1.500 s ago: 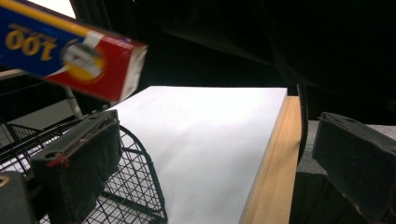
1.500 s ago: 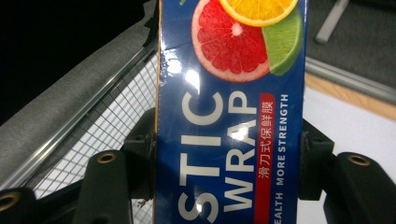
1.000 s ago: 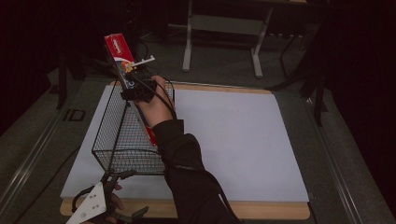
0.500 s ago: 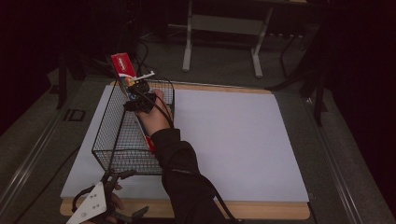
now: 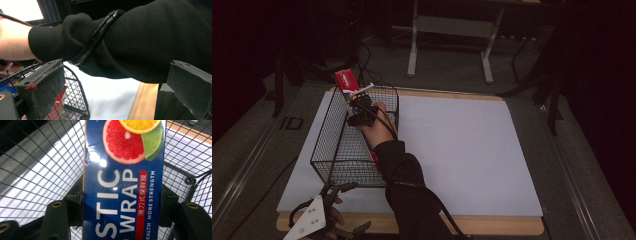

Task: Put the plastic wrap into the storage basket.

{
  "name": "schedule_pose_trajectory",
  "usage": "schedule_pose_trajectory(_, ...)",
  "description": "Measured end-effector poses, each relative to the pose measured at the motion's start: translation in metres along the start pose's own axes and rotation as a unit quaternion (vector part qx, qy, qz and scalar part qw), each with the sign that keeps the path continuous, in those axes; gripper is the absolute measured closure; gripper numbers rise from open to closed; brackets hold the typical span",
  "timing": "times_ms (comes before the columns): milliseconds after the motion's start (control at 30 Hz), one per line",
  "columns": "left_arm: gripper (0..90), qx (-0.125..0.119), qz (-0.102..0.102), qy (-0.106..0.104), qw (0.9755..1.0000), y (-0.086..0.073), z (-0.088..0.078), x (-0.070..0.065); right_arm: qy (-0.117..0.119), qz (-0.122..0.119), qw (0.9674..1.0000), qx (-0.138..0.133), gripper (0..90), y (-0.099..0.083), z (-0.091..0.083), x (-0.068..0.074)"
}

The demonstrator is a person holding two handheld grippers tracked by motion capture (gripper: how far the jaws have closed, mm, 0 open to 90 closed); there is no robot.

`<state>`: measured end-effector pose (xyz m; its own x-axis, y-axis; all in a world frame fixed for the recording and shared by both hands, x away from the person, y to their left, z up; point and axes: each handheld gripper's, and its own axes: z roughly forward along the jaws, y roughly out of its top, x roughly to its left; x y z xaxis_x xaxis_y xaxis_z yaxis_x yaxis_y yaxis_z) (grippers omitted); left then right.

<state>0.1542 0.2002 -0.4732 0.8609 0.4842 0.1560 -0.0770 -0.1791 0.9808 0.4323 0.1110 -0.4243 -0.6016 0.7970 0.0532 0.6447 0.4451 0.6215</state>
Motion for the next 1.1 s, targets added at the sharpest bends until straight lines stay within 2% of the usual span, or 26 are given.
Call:
schedule_pose_trajectory(133, 2.0, 0.001, 0.000, 0.000, 1.0000, 0.000, 0.000, 0.000, -0.001, -0.001, 0.9999, 0.017, 39.3, -0.004, 0.007, -0.001)
schedule_pose_trajectory(433, 2.0, 0.004, 0.000, -0.001, 1.0000, 0.000, 0.002, 0.000, 0.007, -0.011, 0.9999, 0.009, 37.5, -0.007, 0.008, -0.004)
schedule_pose_trajectory(600, 2.0, 0.004, 0.001, -0.002, 1.0000, -0.001, 0.002, 0.000, 0.015, -0.003, 0.9999, 0.008, 33.8, -0.006, 0.006, -0.006)
schedule_pose_trajectory(667, 2.0, 0.005, 0.001, -0.001, 1.0000, -0.001, 0.002, 0.000, 0.019, -0.004, 0.9998, 0.004, 28.3, -0.005, 0.002, -0.008)
schedule_pose_trajectory(700, 2.0, 0.005, 0.001, -0.001, 1.0000, -0.001, 0.002, 0.000, 0.018, -0.010, 0.9998, 0.000, 22.7, -0.004, -0.002, -0.009)
schedule_pose_trajectory(767, 2.0, 0.005, 0.001, 0.000, 1.0000, -0.001, 0.002, 0.000, 0.020, -0.012, 0.9997, -0.004, 19.8, -0.004, -0.004, -0.010)
schedule_pose_trajectory(867, 2.0, 0.005, 0.001, 0.000, 1.0000, -0.001, 0.002, 0.000, 0.038, -0.018, 0.9991, -0.008, 13.1, -0.005, -0.011, -0.015)
schedule_pose_trajectory(933, 1.9, 0.006, 0.001, 0.000, 1.0000, -0.001, 0.002, 0.000, 0.036, -0.036, 0.9987, -0.010, 12.7, -0.006, -0.017, -0.016)
schedule_pose_trajectory(967, 1.9, 0.006, 0.001, 0.000, 1.0000, -0.001, 0.002, 0.000, 0.036, -0.036, 0.9987, -0.010, 12.7, -0.006, -0.017, -0.016)
schedule_pose_trajectory(1033, 2.0, 0.006, -0.001, 0.001, 1.0000, -0.001, 0.002, 0.001, 0.054, -0.040, 0.9975, -0.023, 12.8, -0.006, -0.029, -0.019)
schedule_pose_trajectory(1067, 2.0, 0.006, -0.001, 0.002, 1.0000, -0.001, 0.002, 0.001, 0.058, -0.049, 0.9967, -0.028, 12.8, -0.006, -0.036, -0.021)
schedule_pose_trajectory(1100, 2.0, 0.007, -0.001, 0.002, 1.0000, -0.001, 0.002, 0.001, 0.058, -0.049, 0.9967, -0.028, 12.8, -0.006, -0.036, -0.021)
